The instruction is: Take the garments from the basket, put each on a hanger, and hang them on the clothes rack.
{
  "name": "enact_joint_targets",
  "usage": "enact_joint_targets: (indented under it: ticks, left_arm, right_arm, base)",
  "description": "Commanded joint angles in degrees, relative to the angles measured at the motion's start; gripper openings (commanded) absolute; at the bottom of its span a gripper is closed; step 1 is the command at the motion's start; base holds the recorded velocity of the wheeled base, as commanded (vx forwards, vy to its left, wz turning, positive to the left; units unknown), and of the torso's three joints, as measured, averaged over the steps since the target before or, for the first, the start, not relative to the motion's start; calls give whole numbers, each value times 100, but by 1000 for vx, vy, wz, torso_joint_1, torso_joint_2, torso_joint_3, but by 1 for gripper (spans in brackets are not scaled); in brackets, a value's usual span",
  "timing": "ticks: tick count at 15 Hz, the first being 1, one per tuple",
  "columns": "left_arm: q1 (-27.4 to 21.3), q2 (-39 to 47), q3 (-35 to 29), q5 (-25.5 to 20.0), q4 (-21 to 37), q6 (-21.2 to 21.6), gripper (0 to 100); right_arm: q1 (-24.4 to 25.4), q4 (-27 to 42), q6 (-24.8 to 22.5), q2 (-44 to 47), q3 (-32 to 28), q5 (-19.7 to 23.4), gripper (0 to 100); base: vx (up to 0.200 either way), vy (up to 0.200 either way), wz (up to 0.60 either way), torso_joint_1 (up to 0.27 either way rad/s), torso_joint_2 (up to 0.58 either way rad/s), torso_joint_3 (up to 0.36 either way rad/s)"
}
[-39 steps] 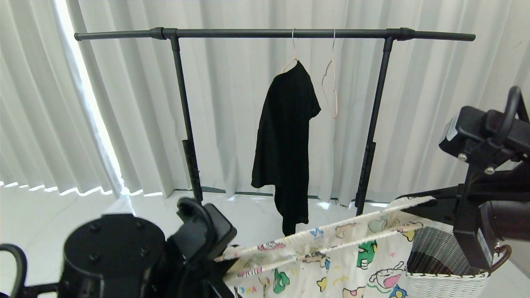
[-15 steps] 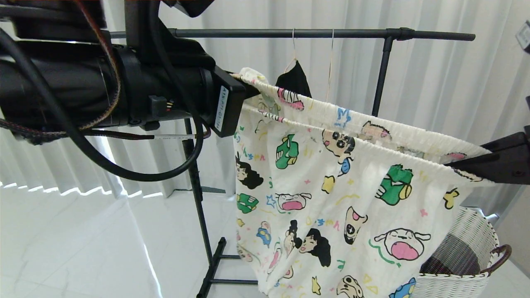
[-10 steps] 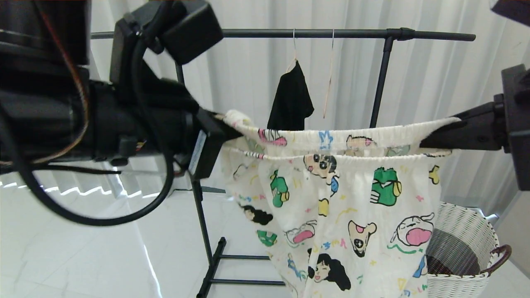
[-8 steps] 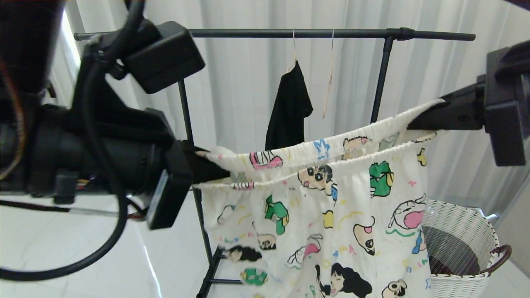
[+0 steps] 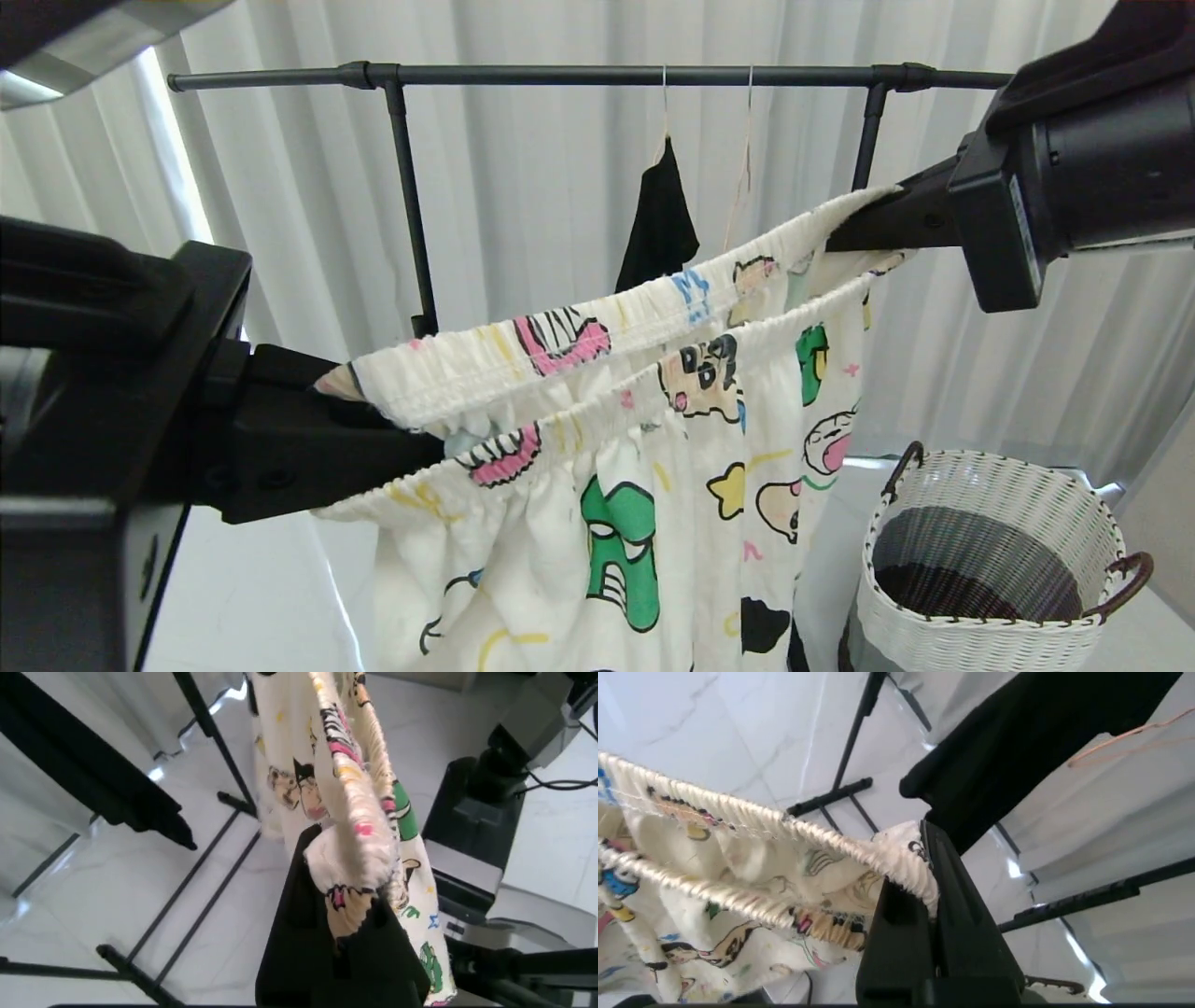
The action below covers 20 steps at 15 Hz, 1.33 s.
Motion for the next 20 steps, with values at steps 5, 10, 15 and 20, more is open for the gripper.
enact_joint_targets:
  ticks: [5, 10, 15, 20]
  left_arm:
    - [1018, 338, -14, 304, -458, 645, 0]
    - [1018, 355, 30, 313, -704, 672, 0]
    - [1027, 390, 57, 375, -704, 681, 0]
    - [1053, 733, 101, 1376, -739, 672, 0]
  right_arm:
    - [-202, 1103, 16, -462, 39, -13, 0]
    - [-202, 1287, 25, -471, 48, -180, 100]
    - [-193, 1129, 33, -726, 488, -136, 100]
    - [-237, 1015, 33, -1200, 1147, 75, 100]
  base:
    - [0, 0, 0, 0, 0, 0]
    - [0, 0, 0, 0, 0, 0]
    - [0, 0, 0, 0, 0, 0]
    - [0, 0, 0, 0, 0, 0]
